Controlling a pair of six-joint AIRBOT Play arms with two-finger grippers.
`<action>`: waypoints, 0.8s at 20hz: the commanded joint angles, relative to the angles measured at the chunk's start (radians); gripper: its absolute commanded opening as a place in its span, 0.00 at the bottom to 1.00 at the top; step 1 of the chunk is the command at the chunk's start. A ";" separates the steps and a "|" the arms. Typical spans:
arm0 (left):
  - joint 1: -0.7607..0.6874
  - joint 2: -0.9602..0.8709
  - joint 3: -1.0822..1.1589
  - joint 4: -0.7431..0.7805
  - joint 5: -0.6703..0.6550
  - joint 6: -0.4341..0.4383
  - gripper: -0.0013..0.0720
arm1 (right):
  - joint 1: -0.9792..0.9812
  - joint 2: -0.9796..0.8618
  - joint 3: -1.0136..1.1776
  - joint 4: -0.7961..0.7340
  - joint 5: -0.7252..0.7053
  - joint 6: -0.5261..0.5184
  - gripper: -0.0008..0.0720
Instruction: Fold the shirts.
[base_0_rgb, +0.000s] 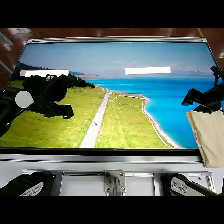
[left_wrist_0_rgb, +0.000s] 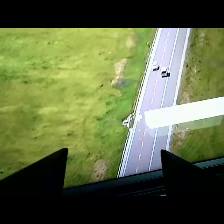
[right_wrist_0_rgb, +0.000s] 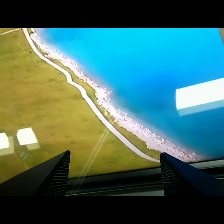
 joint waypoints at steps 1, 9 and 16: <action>0.001 0.001 0.000 0.000 0.000 0.000 0.98 | 0.000 0.000 0.001 0.000 0.000 0.000 0.95; -0.002 0.001 0.000 -0.010 0.018 -0.003 0.98 | 0.000 0.000 0.001 0.001 -0.001 0.000 0.95; 0.037 -0.068 0.026 0.015 0.187 -0.076 0.98 | 0.001 0.000 0.001 0.000 -0.027 -0.030 0.95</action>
